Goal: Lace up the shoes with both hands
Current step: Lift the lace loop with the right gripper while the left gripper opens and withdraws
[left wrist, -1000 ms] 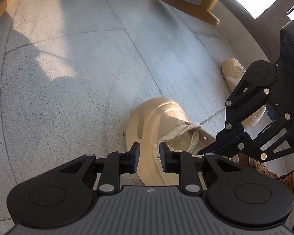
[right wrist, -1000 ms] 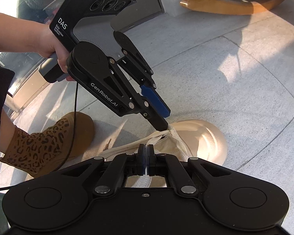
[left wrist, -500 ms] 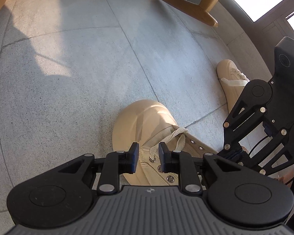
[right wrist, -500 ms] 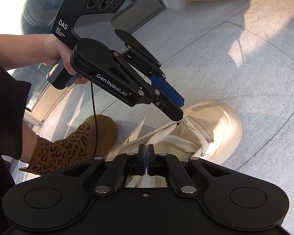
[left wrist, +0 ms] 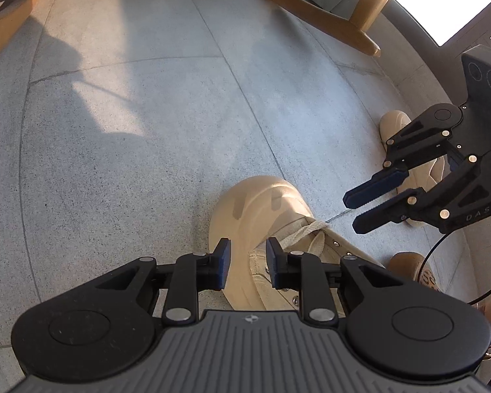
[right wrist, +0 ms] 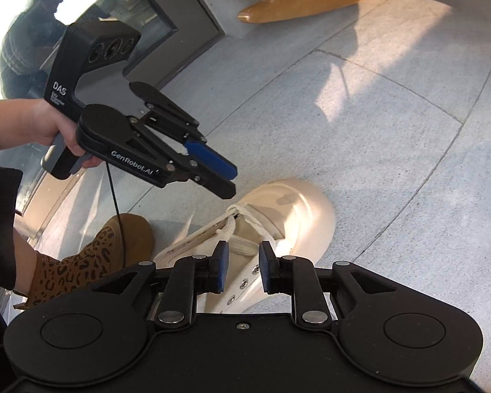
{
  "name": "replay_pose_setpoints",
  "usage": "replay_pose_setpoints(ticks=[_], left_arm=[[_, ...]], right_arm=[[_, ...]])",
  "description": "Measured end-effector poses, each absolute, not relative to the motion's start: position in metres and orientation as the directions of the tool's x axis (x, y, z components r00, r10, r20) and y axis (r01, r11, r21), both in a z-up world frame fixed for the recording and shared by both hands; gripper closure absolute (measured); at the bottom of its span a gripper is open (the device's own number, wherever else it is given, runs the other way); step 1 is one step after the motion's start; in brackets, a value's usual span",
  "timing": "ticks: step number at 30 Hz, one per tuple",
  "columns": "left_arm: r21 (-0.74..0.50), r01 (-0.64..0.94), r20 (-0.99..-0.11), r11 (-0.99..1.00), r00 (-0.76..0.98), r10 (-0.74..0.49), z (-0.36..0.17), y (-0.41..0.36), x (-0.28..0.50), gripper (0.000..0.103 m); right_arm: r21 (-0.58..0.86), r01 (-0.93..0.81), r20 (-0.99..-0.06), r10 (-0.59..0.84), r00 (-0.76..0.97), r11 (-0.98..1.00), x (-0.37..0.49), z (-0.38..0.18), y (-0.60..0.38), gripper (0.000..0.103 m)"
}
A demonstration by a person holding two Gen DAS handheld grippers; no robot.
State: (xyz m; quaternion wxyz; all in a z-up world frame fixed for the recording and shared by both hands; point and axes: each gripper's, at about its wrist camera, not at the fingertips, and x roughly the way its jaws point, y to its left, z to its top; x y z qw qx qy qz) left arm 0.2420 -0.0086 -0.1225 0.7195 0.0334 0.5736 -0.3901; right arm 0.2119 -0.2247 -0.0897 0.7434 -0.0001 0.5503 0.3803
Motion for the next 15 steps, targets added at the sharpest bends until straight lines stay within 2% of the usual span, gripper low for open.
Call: replay_pose_setpoints(ticks=[3,7,12,15], left_arm=[[-0.387,0.615,-0.857,0.688,0.037,-0.515,-0.121,-0.011,0.238,0.082],[-0.402,0.609,-0.843,0.684,0.047,-0.537,-0.112,-0.006,0.232,0.082],[-0.382,0.641,-0.831,0.666,0.078,-0.552,-0.094,-0.002,0.216,0.082],[-0.371,0.651,-0.828,0.662,0.091,-0.554,-0.088,-0.002,0.208,0.075]], right_arm=[[0.394,-0.561,-0.836,0.538,0.11,0.728,0.217,-0.092,-0.225,0.083],[0.437,-0.569,-0.813,0.577,0.083,0.697,0.21,-0.088,-0.224,0.083],[0.514,-0.602,-0.775,0.631,-0.022,0.611,0.18,-0.082,-0.225,0.071],[0.504,-0.642,-0.796,0.6,-0.085,0.578,0.157,-0.085,-0.222,0.069]])
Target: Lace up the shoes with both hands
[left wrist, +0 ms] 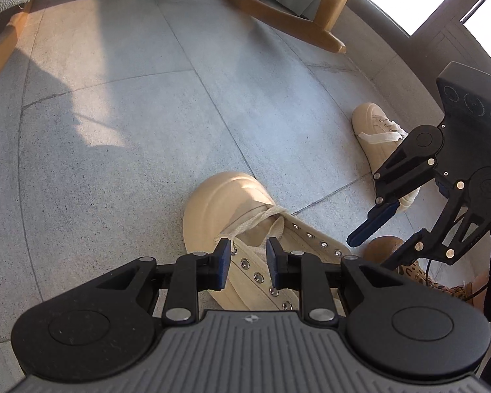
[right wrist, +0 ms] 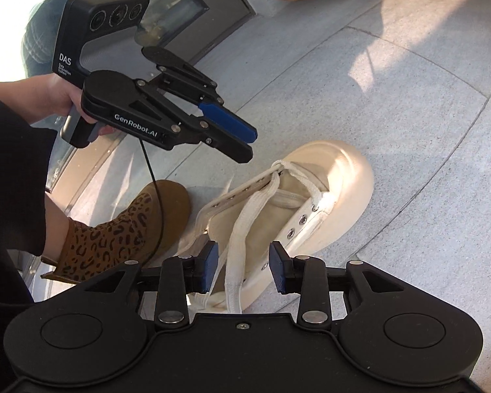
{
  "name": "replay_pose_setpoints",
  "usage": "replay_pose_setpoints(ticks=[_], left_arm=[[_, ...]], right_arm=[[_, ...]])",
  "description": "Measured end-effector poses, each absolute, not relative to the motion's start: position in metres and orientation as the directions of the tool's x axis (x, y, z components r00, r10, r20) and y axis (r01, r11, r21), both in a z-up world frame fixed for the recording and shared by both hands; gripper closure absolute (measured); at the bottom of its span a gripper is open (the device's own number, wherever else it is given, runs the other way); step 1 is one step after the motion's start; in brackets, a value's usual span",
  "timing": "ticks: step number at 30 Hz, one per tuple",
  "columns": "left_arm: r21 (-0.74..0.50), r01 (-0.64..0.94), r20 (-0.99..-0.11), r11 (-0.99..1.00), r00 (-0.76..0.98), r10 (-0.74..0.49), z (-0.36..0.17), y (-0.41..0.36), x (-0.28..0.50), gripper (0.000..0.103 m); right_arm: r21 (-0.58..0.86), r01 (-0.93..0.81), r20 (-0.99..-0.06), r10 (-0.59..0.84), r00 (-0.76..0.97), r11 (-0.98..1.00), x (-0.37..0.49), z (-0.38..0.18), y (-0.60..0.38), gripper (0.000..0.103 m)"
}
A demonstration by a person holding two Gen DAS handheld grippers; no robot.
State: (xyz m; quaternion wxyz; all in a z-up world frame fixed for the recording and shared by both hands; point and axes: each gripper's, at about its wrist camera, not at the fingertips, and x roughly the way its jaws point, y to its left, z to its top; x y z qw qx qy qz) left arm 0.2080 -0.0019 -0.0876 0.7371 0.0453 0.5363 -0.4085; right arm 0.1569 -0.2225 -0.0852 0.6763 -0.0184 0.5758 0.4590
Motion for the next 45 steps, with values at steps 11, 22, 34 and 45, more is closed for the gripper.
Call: replay_pose_setpoints(ticks=[11,22,34,45], left_arm=[[-0.339,0.746,-0.809,0.573,0.081,-0.583,-0.073,-0.012,0.188,0.074],[-0.294,0.815,-0.821,0.498,0.051,-0.569,-0.07,-0.028,0.178,0.074],[-0.28,0.795,-0.828,0.538,0.084,-0.555,-0.067,-0.016,0.187,0.075],[-0.267,0.782,-0.846,0.564,0.09,-0.526,-0.071,-0.009,0.188,0.074]], right_arm=[[0.43,-0.688,-0.85,0.518,-0.091,0.585,0.123,-0.108,-0.217,0.103],[0.333,-0.702,-0.812,0.57,0.127,0.629,0.168,-0.046,-0.226,0.103],[0.289,-0.799,-0.688,0.695,0.209,0.527,0.191,0.002,-0.189,0.102],[0.159,-0.696,-0.825,0.482,0.296,0.7,0.198,-0.021,-0.209,0.068]])
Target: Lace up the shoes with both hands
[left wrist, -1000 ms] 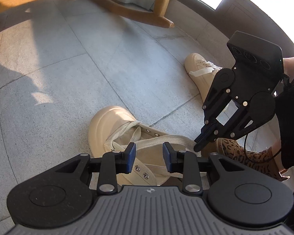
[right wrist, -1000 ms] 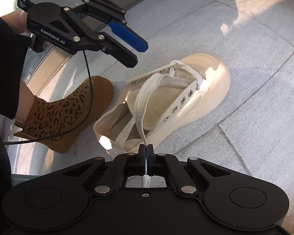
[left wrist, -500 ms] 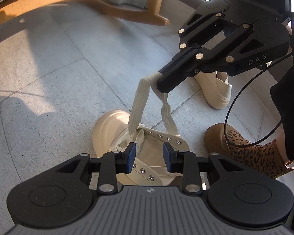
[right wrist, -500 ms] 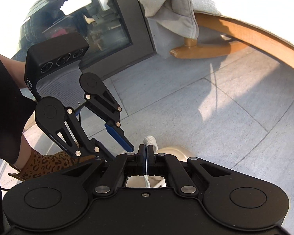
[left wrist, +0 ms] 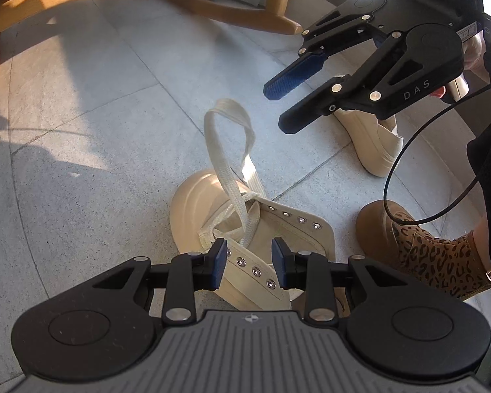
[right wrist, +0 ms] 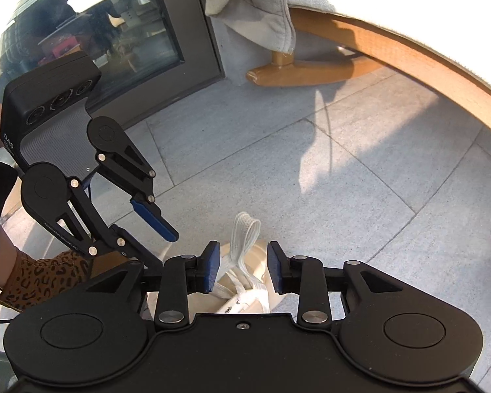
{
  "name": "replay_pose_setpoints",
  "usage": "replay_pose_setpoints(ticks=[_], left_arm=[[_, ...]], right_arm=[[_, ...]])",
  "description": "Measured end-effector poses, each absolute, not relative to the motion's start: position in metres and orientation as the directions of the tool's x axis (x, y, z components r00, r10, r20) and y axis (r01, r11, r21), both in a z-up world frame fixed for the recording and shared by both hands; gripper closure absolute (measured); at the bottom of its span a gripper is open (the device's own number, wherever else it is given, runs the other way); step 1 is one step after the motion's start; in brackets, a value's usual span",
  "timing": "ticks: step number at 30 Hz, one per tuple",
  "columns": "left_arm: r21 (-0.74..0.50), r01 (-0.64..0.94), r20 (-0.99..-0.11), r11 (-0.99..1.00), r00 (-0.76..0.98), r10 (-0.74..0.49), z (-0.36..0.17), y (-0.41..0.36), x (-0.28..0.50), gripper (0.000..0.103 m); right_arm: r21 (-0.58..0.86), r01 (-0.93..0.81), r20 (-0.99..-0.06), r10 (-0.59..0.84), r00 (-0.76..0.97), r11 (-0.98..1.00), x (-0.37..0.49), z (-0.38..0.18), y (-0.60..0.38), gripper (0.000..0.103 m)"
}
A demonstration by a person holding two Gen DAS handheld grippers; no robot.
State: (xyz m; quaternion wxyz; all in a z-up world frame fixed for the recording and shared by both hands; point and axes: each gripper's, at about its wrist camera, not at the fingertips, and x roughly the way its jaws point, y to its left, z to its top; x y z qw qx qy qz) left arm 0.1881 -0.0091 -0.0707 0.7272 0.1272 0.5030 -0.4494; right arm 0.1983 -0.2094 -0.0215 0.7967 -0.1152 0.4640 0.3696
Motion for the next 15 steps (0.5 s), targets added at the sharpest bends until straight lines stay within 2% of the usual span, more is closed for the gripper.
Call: replay_pose_setpoints(ticks=[3,6,11,15], left_arm=[[-0.265,0.779,-0.849,0.569,0.092,-0.521,-0.072,-0.008,0.189,0.074],[-0.261,0.78,-0.853,0.569,0.089,-0.514,-0.072,-0.008,0.189,0.074],[-0.258,0.783,-0.856,0.566,0.087,-0.51,-0.073,-0.011,0.191,0.074],[-0.257,0.781,-0.856,0.569,0.089,-0.51,-0.073,-0.012,0.193,0.073]], right_arm=[[0.148,-0.703,-0.863,0.438,0.252,0.695,0.194,-0.033,-0.219,0.068],[0.119,-0.791,-0.896,0.408,0.175,0.601,0.176,-0.051,-0.216,0.068],[0.015,-0.966,-0.92,0.382,0.088,0.258,0.131,-0.079,-0.201,0.068],[-0.07,-0.989,-0.941,0.337,0.023,-0.127,0.1,-0.099,-0.193,0.069]])
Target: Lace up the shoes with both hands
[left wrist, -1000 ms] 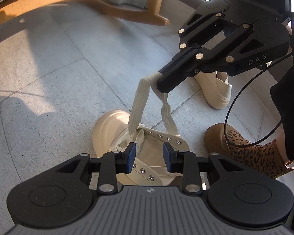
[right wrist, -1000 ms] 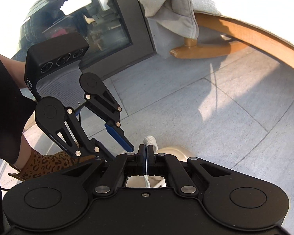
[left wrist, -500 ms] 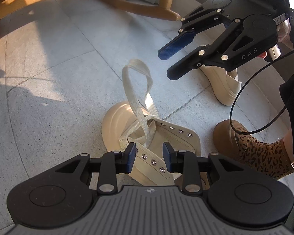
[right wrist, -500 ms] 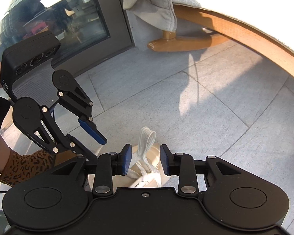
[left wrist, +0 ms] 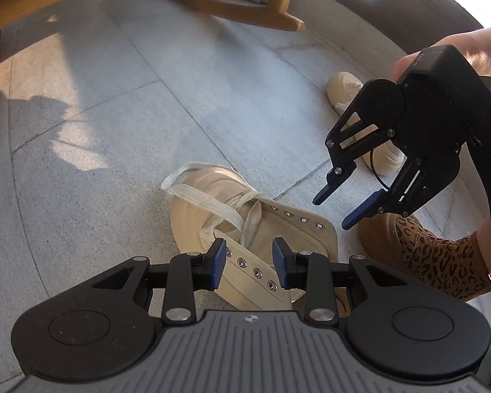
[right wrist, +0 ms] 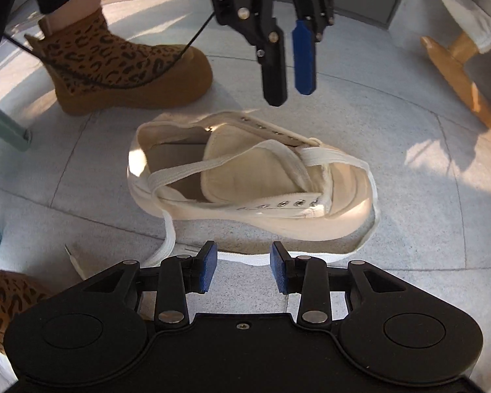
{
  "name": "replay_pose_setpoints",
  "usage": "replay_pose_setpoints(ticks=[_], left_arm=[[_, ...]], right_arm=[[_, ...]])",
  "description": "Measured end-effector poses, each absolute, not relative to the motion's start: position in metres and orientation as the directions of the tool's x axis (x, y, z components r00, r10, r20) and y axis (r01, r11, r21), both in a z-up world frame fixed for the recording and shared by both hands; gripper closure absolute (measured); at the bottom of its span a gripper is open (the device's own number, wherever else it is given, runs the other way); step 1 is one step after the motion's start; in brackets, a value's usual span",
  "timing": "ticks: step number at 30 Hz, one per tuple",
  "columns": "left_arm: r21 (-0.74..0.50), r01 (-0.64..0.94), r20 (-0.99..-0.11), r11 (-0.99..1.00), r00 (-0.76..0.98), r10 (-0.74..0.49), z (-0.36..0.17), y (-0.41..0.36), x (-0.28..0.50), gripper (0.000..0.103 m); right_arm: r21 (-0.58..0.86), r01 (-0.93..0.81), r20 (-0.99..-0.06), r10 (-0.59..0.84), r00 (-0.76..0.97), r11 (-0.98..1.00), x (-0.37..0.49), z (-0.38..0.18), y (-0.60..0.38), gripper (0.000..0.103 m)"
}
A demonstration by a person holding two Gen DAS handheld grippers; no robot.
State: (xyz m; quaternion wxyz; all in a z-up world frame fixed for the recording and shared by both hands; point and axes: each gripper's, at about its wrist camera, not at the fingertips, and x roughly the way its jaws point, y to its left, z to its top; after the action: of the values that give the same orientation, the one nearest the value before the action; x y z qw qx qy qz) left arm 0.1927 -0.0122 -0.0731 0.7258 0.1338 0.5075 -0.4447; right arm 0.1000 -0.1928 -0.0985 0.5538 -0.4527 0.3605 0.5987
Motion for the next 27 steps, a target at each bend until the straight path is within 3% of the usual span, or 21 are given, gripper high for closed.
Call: replay_pose_setpoints(ticks=[8,27], left_arm=[[-0.261,0.771,-0.857,0.58,0.091,-0.507,-0.076,-0.01,0.194,0.073],[-0.25,0.806,-0.858,0.536,0.072,-0.508,-0.077,-0.013,0.181,0.073]], right_arm=[[-0.148,-0.837,-0.965,0.261,0.007,-0.527,0.069,-0.133,-0.186,0.082],[-0.152,-0.743,-0.976,0.215,0.01,-0.652,0.062,-0.171,-0.169,0.089]])
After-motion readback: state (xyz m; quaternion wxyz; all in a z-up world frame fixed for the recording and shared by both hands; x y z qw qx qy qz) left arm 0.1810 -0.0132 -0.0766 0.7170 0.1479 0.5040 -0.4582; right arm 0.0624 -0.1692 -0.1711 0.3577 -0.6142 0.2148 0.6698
